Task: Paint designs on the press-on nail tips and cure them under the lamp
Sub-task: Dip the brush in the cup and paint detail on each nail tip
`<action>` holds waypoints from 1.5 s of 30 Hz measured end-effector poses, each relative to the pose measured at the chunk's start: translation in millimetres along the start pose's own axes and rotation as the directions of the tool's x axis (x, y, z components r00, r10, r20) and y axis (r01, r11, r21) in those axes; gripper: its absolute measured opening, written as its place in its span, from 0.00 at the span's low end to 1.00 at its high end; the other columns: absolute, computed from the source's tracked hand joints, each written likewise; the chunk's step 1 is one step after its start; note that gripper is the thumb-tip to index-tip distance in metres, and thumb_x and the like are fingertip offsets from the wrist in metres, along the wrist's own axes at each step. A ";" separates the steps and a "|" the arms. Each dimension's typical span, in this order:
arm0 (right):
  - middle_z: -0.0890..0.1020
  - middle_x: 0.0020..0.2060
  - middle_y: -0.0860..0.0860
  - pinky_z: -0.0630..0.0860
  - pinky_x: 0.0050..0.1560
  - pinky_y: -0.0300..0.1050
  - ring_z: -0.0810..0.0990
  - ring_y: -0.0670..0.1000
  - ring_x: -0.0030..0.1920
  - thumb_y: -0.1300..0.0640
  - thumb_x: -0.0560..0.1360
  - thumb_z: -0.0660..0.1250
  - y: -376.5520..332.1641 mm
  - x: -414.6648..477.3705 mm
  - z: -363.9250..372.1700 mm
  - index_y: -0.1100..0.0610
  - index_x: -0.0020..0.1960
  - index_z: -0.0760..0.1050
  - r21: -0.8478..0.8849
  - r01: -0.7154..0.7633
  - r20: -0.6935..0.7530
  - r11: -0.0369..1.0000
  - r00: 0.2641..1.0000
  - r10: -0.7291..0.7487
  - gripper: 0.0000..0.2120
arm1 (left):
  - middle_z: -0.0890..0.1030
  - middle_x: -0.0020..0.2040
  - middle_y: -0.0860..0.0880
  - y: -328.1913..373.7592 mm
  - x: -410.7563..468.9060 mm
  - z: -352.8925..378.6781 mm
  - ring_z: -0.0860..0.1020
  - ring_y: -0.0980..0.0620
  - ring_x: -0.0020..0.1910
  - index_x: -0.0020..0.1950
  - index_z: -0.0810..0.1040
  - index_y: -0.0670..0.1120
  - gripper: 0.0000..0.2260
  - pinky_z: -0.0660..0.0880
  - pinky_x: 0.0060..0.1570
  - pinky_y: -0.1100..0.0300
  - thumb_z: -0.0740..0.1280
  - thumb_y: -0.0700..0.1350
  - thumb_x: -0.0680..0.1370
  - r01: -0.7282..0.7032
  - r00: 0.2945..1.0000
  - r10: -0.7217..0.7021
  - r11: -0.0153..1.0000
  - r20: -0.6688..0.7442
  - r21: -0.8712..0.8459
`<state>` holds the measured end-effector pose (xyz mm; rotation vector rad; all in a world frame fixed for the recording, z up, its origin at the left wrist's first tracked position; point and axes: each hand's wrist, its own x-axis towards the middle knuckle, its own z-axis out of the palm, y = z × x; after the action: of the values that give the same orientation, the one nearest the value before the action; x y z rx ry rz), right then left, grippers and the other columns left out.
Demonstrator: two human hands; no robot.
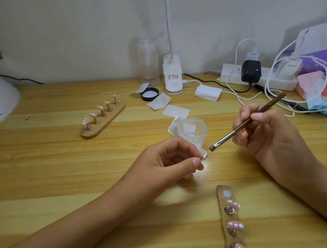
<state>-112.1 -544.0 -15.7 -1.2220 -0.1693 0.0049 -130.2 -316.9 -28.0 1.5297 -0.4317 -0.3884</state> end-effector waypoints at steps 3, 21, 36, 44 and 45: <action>0.74 0.28 0.51 0.72 0.31 0.38 0.72 0.48 0.29 0.59 0.71 0.57 0.2 -0.6 0.0 0.58 0.40 0.71 -0.024 0.002 0.017 1.000 1.000 -0.002 0.05 | 0.84 0.43 0.52 0.3 -0.1 -0.4 0.81 0.54 0.46 0.46 0.82 0.55 0.04 0.76 0.44 0.64 0.71 0.50 0.72 -0.006 1.000 0.006 1.000 0.004 0.000; 0.76 0.30 0.51 0.74 0.32 0.37 0.75 0.47 0.31 0.60 0.72 0.59 7.4 -0.7 -2.0 0.59 0.43 0.73 -0.155 0.071 -0.020 0.985 0.997 -0.075 0.04 | 0.82 0.40 0.56 0.1 0.0 0.2 0.77 0.57 0.39 0.43 0.82 0.54 0.02 0.76 0.41 0.64 0.71 0.49 0.71 -0.031 0.999 0.030 0.999 0.025 0.031; 0.76 0.29 0.50 0.73 0.31 0.37 0.74 0.47 0.29 0.59 0.71 0.61 6.0 1.3 -1.3 0.52 0.36 0.77 -0.164 0.014 -0.066 0.986 0.998 -0.025 0.09 | 0.80 0.37 0.57 1.4 -0.2 1.5 0.76 0.59 0.37 0.41 0.82 0.55 0.03 0.75 0.40 0.65 0.72 0.47 0.71 -0.021 1.000 0.021 0.999 0.007 0.048; 0.76 0.29 0.52 0.73 0.30 0.38 0.74 0.48 0.29 0.60 0.72 0.59 4.5 -0.4 0.7 0.54 0.37 0.77 -0.097 0.002 0.031 0.995 1.000 0.001 0.10 | 0.80 0.37 0.56 1.7 0.1 1.5 0.76 0.58 0.37 0.41 0.82 0.55 0.02 0.76 0.41 0.65 0.71 0.50 0.69 -0.011 1.000 0.010 0.999 0.013 0.048; 0.76 0.29 0.52 0.73 0.30 0.37 0.75 0.48 0.29 0.60 0.72 0.59 5.2 -0.5 0.7 0.53 0.36 0.78 -0.124 0.004 0.024 0.992 1.000 -0.001 0.10 | 0.80 0.37 0.56 1.6 0.3 1.6 0.76 0.58 0.37 0.41 0.82 0.55 0.02 0.76 0.40 0.65 0.71 0.50 0.70 -0.007 1.000 0.007 0.999 0.014 0.048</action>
<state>-112.2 -541.6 -20.4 -1.3466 -0.1942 0.0065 -130.8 -318.5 -26.4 1.5721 -0.4599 -0.3856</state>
